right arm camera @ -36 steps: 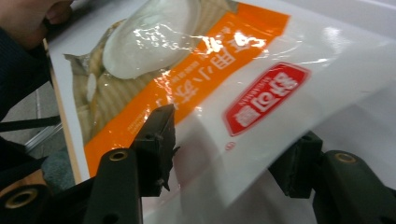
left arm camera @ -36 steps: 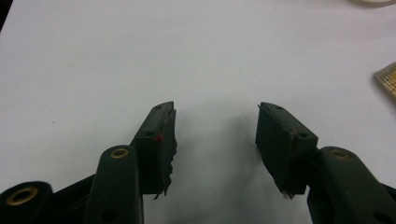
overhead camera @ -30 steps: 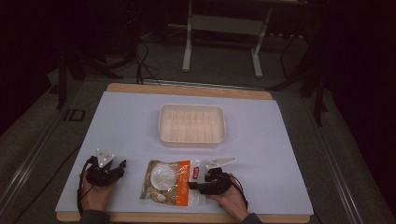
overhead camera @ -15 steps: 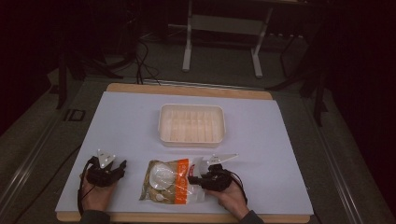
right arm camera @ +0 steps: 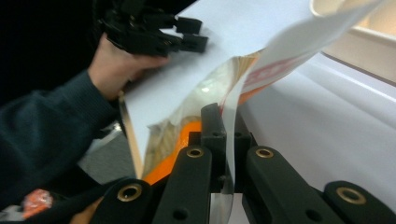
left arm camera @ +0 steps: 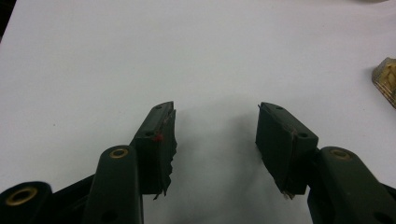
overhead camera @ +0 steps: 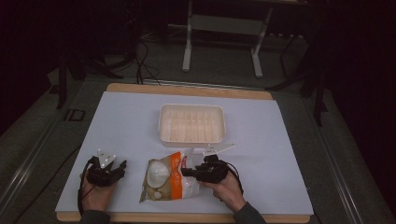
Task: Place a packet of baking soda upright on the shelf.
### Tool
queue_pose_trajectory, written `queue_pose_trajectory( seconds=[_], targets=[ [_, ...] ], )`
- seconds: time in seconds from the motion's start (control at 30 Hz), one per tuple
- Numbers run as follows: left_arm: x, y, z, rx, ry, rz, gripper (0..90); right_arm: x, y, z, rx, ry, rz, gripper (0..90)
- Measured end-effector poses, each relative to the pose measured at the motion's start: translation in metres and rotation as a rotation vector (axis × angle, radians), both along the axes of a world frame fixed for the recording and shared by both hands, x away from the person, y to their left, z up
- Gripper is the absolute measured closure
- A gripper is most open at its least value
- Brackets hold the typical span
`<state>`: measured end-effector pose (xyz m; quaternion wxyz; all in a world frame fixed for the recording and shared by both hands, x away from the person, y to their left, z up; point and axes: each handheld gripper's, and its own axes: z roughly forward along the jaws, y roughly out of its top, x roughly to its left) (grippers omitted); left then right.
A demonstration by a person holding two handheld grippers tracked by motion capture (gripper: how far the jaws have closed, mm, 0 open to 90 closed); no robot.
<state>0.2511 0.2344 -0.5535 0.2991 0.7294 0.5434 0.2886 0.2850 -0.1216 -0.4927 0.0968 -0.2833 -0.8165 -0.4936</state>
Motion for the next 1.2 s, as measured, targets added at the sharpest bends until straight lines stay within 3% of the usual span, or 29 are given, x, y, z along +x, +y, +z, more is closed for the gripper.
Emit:
queue_pose_trajectory(
  seconds=[0.13, 0.37, 1.2],
  targets=[
    [0.000, 0.000, 0.000, 0.000, -0.001, 0.001, 46.9, 0.005, 0.007, 0.010, 0.048, 0.024, 0.022, 90.0],
    [0.000, 0.000, 0.000, -0.003, -0.001, 0.001, 46.9, 0.002, 0.017, 0.025, 0.082, -0.004, 0.043, 90.0],
    [0.000, 0.000, 0.000, -0.002, -0.005, 0.006, 46.9, 0.013, 0.006, 0.058, 0.073, -0.056, 0.052, 90.0]
  ],
)
